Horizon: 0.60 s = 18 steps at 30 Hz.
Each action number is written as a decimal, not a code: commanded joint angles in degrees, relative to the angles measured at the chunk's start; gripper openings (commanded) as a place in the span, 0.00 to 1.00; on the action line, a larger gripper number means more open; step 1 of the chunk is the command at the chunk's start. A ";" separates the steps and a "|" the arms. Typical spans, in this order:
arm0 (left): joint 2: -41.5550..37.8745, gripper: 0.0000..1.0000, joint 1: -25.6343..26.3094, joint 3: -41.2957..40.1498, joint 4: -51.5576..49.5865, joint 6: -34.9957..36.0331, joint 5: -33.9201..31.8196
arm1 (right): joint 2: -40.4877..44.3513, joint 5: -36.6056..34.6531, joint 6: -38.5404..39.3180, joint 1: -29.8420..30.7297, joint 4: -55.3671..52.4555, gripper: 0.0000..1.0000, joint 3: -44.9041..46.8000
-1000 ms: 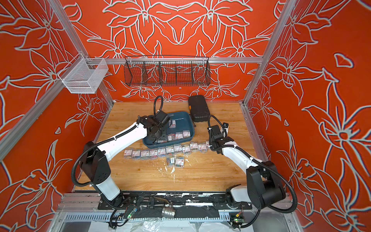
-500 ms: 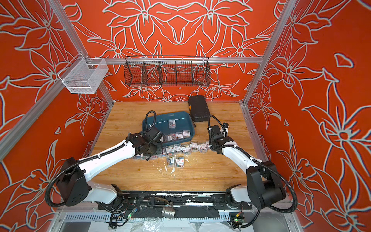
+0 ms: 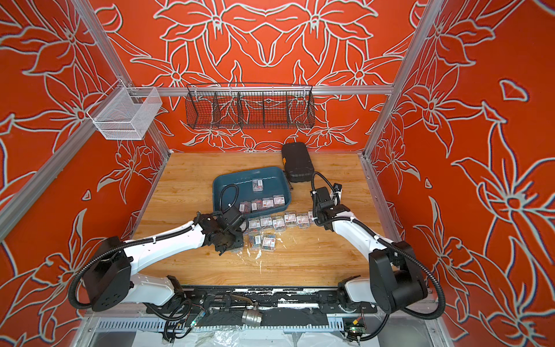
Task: Take the paper clips out of the storage box
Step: Place the boxed paper clips at the center of the board.
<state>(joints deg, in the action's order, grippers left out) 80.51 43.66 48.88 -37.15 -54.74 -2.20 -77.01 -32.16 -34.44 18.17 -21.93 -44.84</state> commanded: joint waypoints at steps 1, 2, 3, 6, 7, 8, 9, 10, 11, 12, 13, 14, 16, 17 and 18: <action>2.13 0.09 0.57 -0.49 3.11 -1.51 0.88 | 1.39 -0.26 -0.02 0.02 -0.13 0.77 0.45; 2.87 0.09 0.62 -0.16 3.05 -1.40 0.75 | 1.55 -0.27 -0.09 0.02 -0.14 0.77 0.50; 3.35 0.09 0.68 0.00 3.12 -1.21 0.62 | 1.71 -0.23 -0.11 0.02 -0.03 0.77 0.70; 5.15 0.11 0.79 0.50 4.10 -0.65 0.86 | 2.25 -0.18 -0.01 0.02 0.46 0.77 1.22; 5.87 0.11 0.84 0.70 4.44 -0.47 0.96 | 2.46 -0.11 0.06 0.02 0.53 0.78 1.33; 6.42 0.12 0.81 0.89 4.58 -0.45 0.96 | 2.48 -0.09 0.11 0.02 0.66 0.78 1.42; 6.82 0.13 0.82 1.10 4.71 -0.45 0.82 | 2.48 -0.09 0.08 0.02 0.65 0.78 1.39; 7.27 0.14 0.84 1.12 4.87 -0.52 0.63 | 2.37 -0.05 0.11 0.02 0.60 0.78 1.31; 7.55 0.17 0.81 1.12 5.02 -0.63 0.45 | 2.30 0.00 0.19 0.02 0.57 0.78 1.24; 7.64 0.20 0.81 1.13 5.26 -0.63 0.29 | 2.21 0.02 0.17 0.02 0.51 0.78 1.08; 7.81 0.23 0.81 1.15 5.49 -0.63 0.19 | 2.22 0.04 0.20 0.02 0.53 0.78 1.10; 8.05 0.26 0.82 1.31 5.58 -0.63 0.09 | 2.15 0.04 0.19 0.03 0.57 0.78 1.16; 8.52 0.29 0.82 1.89 5.55 -0.33 0.09 | 2.21 0.08 0.17 0.02 0.58 0.78 1.12; 8.77 0.30 0.90 2.15 5.46 -0.21 0.09 | 2.20 0.08 0.17 0.02 0.56 0.78 1.11; 9.02 0.32 0.81 2.41 5.42 -0.11 0.03 | 2.19 0.10 0.24 0.03 0.58 0.78 1.15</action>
<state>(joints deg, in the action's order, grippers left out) 88.71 44.25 49.87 -31.99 -54.92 -1.28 -75.42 -32.10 -34.28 18.17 -21.52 -44.21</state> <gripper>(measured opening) 0.482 0.777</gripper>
